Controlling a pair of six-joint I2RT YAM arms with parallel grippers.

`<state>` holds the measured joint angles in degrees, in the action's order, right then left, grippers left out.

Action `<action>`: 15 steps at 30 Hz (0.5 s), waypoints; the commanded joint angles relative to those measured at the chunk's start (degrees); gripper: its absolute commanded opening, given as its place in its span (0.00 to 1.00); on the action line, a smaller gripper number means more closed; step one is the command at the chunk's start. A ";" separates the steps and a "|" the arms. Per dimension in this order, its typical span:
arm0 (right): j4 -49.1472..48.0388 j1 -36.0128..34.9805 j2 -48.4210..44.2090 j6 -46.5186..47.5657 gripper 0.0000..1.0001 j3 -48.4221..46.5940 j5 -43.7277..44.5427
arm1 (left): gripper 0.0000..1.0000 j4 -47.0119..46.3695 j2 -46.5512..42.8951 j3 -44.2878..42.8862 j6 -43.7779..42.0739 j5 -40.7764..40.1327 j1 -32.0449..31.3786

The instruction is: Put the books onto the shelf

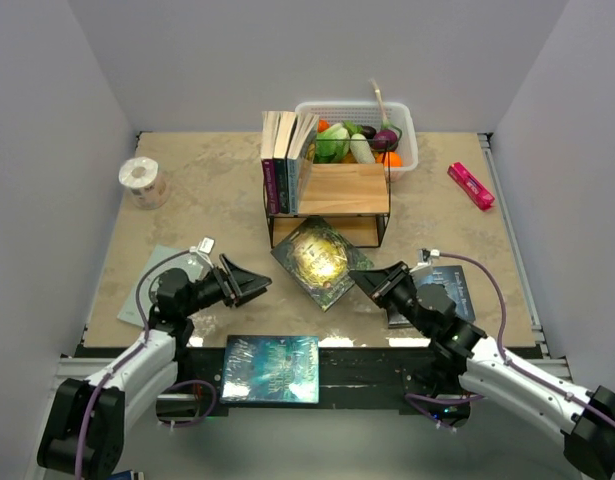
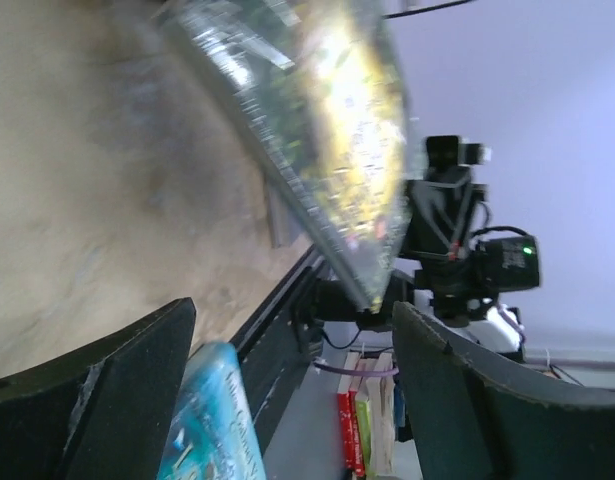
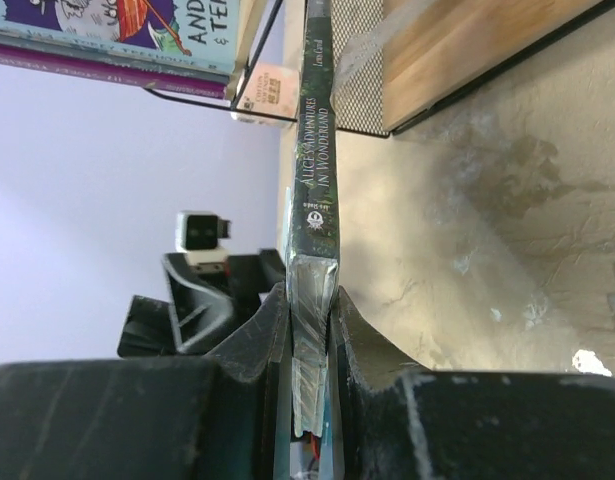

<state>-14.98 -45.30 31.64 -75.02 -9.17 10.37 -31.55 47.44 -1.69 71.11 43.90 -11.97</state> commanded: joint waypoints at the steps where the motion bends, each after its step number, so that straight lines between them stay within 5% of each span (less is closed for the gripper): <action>1: -9.09 0.21 -0.88 -3.46 0.00 0.47 -2.46 | 0.86 -17.91 -1.99 6.88 5.00 1.37 -0.69; 5: -10.50 0.12 2.02 -3.38 0.00 -0.32 -5.27 | 0.91 -19.25 -2.53 7.14 4.83 -1.97 -0.78; 15: -12.00 0.30 2.82 -2.93 0.00 -2.87 -6.68 | 0.90 -23.29 12.75 6.00 0.96 1.80 -0.87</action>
<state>-16.14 -45.32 36.23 -76.14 -7.94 4.47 -49.93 57.28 -1.72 74.26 43.64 -12.51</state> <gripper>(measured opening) 0.157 0.908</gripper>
